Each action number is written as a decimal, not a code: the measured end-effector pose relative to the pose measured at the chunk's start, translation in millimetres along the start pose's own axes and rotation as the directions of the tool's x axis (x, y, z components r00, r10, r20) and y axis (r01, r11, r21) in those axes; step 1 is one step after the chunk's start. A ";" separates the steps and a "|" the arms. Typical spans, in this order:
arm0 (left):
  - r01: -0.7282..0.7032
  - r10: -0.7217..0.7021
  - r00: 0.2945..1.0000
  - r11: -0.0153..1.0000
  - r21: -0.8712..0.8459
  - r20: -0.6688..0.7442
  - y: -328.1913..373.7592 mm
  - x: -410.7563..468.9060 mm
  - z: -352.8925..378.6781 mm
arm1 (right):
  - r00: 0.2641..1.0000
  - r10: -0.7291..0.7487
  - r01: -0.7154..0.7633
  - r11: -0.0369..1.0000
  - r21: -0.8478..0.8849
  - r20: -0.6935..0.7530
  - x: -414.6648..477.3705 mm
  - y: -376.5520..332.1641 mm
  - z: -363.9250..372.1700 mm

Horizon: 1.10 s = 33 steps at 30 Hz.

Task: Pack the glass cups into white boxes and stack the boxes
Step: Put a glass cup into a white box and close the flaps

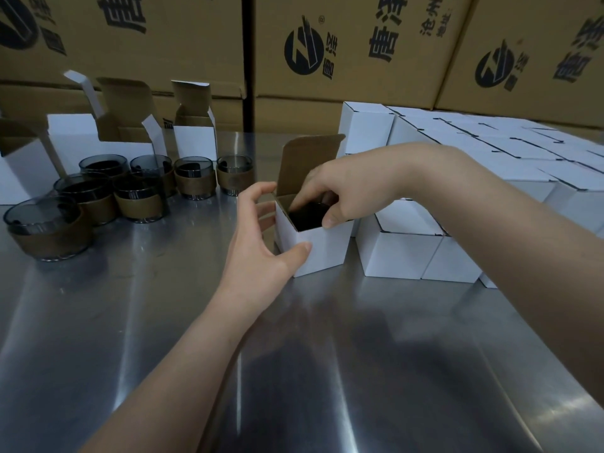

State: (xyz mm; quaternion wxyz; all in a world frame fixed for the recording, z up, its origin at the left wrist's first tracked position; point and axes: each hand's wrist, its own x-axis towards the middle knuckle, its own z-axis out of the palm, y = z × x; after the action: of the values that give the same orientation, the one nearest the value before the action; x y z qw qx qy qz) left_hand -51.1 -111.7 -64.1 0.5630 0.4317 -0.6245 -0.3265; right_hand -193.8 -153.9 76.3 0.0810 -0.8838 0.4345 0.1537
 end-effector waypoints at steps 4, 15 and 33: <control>-0.003 0.003 1.000 1.000 -0.001 -0.002 0.4 -0.3 -0.4 | 1.000 -0.002 0.002 1.000 0.005 0.003 -2.0 -1.8 2.8; 0.006 -0.006 1.000 1.000 -0.030 0.009 3.6 -1.9 -1.6 | 0.798 0.070 0.152 0.938 0.311 -0.599 -12.4 13.3 18.8; 0.099 -0.099 0.995 0.995 -0.019 0.011 11.9 -2.3 -1.2 | 0.656 0.421 0.290 0.626 0.724 -0.627 8.0 23.2 66.7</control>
State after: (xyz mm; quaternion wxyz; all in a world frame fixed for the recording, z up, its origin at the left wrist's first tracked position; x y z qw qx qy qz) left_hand -51.9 -104.5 -54.2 0.5470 0.4550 -0.6022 -0.3621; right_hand -221.1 -155.5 10.7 0.2598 -0.7194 0.4839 -0.4253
